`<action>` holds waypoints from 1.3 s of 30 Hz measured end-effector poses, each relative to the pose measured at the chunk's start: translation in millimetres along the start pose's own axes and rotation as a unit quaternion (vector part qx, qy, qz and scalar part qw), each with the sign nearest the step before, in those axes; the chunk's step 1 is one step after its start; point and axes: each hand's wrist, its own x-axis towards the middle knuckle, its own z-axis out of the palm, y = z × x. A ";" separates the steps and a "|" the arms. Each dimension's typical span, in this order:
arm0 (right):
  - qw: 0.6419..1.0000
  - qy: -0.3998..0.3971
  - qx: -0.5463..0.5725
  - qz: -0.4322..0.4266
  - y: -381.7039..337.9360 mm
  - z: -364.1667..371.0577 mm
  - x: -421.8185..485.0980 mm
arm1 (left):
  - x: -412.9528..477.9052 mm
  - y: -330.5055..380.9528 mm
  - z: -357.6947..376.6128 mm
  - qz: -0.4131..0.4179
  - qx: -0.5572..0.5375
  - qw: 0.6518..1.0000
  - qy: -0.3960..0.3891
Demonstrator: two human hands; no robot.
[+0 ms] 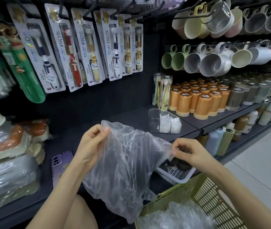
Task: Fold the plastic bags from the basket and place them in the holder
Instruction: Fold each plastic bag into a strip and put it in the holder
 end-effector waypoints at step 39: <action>0.962 0.227 -0.059 0.142 1.1 23.4 80.5 | 70.0 -41.8 -77.5 -0.009 0.218 0.911 0.350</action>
